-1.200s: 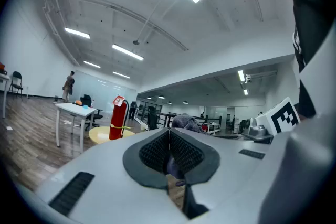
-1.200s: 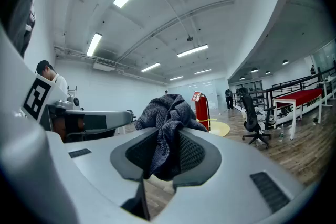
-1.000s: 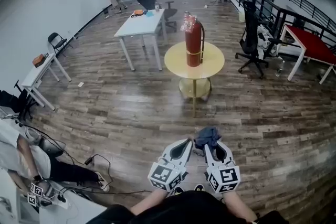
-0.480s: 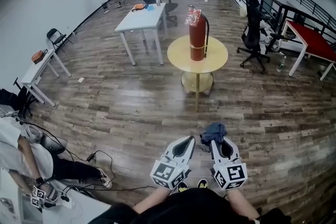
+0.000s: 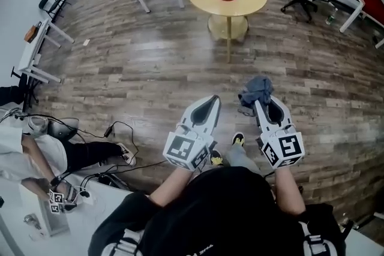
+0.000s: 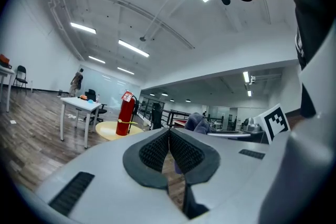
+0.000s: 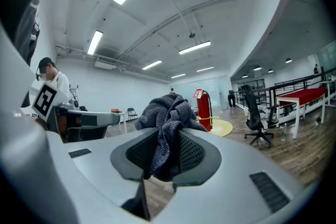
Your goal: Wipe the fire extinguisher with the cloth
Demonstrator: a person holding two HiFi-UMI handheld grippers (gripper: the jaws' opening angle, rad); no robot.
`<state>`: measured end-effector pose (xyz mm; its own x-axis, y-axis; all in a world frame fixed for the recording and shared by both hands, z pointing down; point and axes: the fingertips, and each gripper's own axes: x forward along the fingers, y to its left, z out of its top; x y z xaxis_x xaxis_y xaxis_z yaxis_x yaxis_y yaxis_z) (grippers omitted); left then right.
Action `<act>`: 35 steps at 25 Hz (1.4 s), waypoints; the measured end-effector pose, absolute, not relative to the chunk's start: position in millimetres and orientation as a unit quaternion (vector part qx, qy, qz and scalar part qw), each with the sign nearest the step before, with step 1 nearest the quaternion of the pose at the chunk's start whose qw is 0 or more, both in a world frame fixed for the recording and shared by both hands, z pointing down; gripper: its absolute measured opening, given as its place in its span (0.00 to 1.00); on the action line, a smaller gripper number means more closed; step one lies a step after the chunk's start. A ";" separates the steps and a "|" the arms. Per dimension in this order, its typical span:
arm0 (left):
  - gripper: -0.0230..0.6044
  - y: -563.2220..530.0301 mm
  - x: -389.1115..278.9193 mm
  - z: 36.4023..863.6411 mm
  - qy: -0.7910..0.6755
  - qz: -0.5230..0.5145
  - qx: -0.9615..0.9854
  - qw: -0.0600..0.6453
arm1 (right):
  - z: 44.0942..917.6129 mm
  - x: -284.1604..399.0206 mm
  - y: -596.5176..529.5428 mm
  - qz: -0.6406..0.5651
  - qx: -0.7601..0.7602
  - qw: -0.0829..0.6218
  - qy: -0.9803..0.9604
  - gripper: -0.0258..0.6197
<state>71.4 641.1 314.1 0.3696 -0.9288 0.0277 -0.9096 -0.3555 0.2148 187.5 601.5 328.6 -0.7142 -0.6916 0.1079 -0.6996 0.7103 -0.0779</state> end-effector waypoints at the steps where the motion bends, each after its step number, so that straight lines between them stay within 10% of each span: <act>1: 0.08 634.1 72.0 318.4 -0.560 -0.044 0.821 0.099 | 332.4 194.3 591.1 0.067 0.383 0.030 -0.921 0.18; 35: 0.08 350.3 -2.7 359.3 -0.584 -0.002 0.805 0.105 | 366.8 150.1 293.6 0.087 0.411 0.041 -0.906 0.18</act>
